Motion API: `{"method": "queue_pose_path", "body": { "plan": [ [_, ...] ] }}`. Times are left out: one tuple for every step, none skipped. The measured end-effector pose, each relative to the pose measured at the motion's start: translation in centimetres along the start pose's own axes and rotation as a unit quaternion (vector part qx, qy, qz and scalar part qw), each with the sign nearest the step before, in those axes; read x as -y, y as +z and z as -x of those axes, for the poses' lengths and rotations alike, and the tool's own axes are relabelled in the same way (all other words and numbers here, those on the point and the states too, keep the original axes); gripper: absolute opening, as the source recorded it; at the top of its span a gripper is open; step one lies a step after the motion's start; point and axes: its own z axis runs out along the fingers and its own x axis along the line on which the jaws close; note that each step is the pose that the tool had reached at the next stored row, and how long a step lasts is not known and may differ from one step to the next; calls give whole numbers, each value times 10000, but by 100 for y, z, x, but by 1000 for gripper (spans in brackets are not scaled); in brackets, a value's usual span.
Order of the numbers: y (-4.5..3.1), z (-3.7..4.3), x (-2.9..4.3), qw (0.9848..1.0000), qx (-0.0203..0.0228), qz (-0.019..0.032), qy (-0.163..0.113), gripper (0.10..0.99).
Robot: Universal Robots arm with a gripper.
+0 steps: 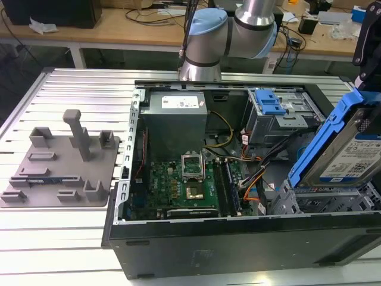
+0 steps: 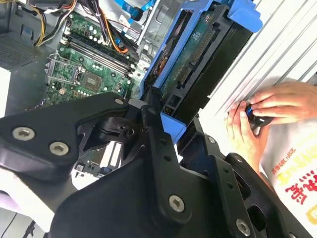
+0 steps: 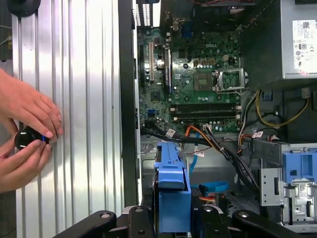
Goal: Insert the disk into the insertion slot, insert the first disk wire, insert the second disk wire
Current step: 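Insert the disk into the insertion slot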
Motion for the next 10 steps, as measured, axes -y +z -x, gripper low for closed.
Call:
{"method": "queue_pose_path", "body": {
  "plan": [
    [0,0,-1,10000,0,-8,-4,369],
    [0,0,-2,10000,1,-30,-12,369],
    [0,0,-1,10000,1,-62,-22,369],
    [0,0,-1,10000,1,-93,-30,369],
    [0,0,-1,9999,1,-148,-45,369],
    [0,0,1,9998,4,-166,-56,369],
    [0,1,1,9998,9,-167,-58,369],
    [1,0,1,9998,20,-168,-59,369],
    [0,-2,1,9998,49,-168,-58,369],
    [1,-3,1,9998,71,-167,-58,369]
  ]
}}
